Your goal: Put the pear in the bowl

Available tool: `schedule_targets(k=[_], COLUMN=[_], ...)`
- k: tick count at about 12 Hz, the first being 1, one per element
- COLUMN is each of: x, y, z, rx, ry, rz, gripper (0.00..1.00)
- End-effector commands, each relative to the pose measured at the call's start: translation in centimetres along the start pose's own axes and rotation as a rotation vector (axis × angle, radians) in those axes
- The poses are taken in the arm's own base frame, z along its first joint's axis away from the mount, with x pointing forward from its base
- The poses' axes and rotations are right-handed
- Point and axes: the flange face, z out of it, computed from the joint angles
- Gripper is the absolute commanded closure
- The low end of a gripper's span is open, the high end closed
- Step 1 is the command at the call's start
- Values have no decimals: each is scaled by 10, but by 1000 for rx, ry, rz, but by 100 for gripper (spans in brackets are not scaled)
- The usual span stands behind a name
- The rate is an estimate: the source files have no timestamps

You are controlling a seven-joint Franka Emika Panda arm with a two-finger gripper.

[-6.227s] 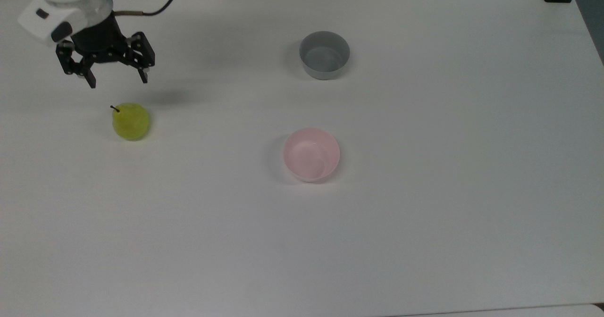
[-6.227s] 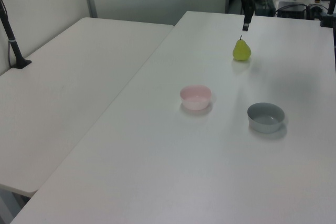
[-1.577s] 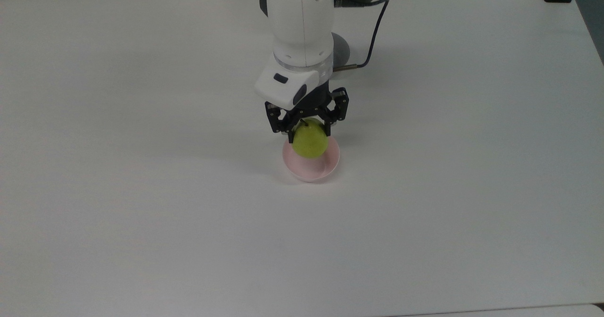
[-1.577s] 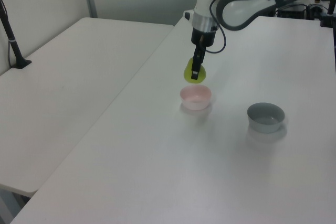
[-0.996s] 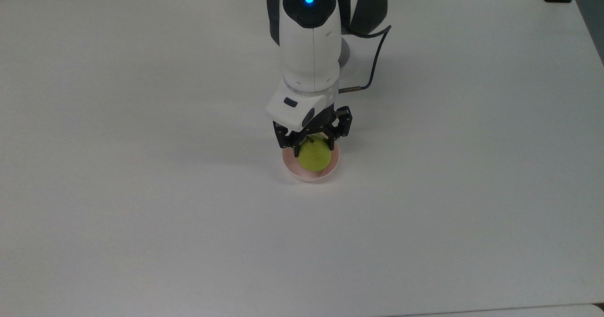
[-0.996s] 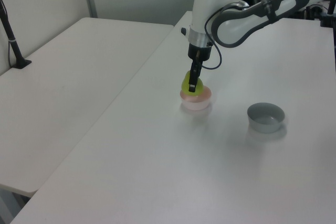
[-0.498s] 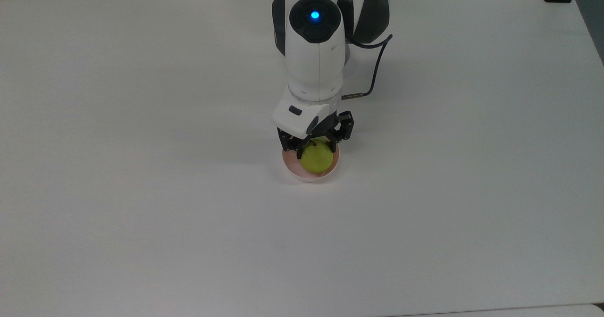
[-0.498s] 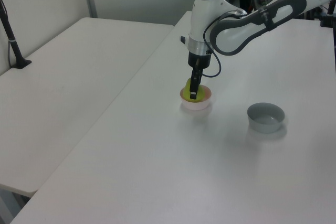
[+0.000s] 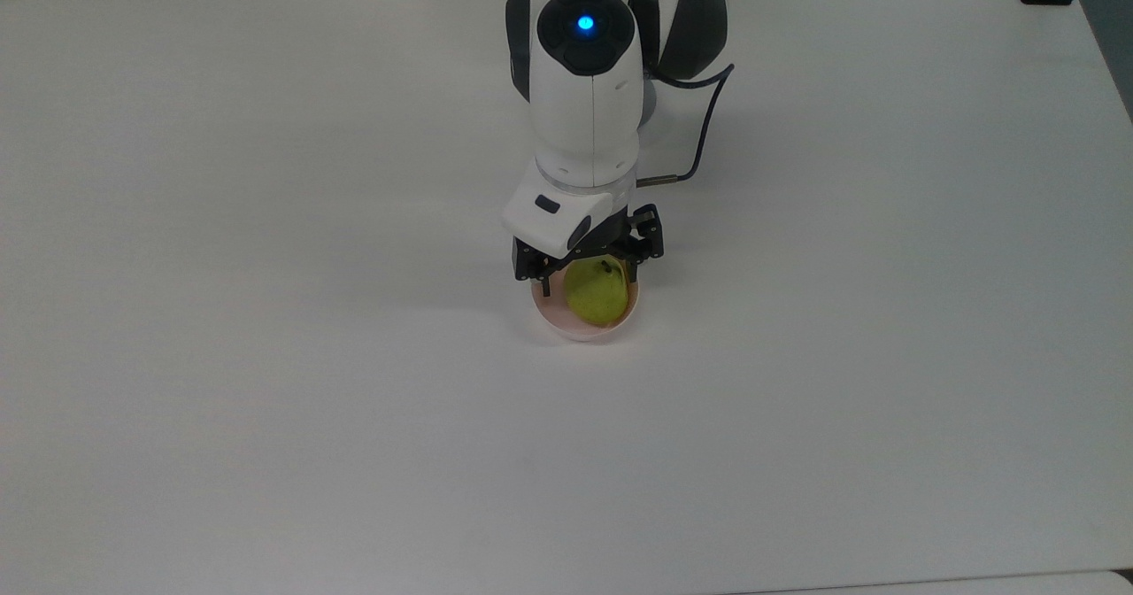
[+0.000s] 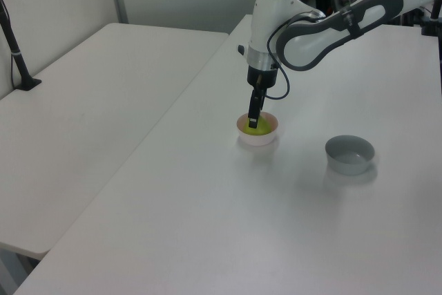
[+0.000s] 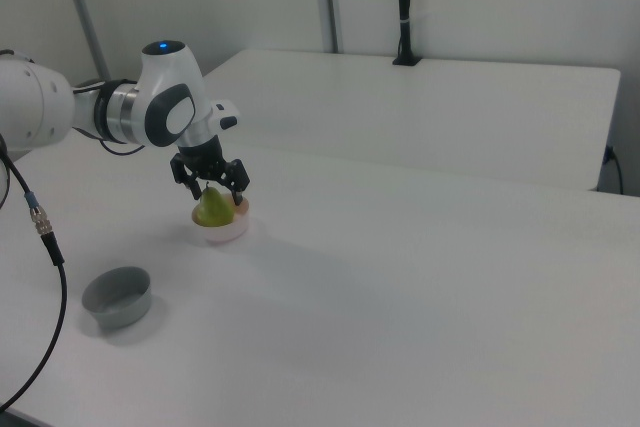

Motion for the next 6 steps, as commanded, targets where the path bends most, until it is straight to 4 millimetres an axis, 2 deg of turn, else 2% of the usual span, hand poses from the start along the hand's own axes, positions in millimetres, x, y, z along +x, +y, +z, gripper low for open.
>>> schedule_targets(k=[1,4,6], x=[-4,-14,-23], y=[3,8,22], z=[-39,-77,-109], rx=[2,-28,-24], ry=[18,-30,-59], rz=[36,16,41], gripper=[0,0,0])
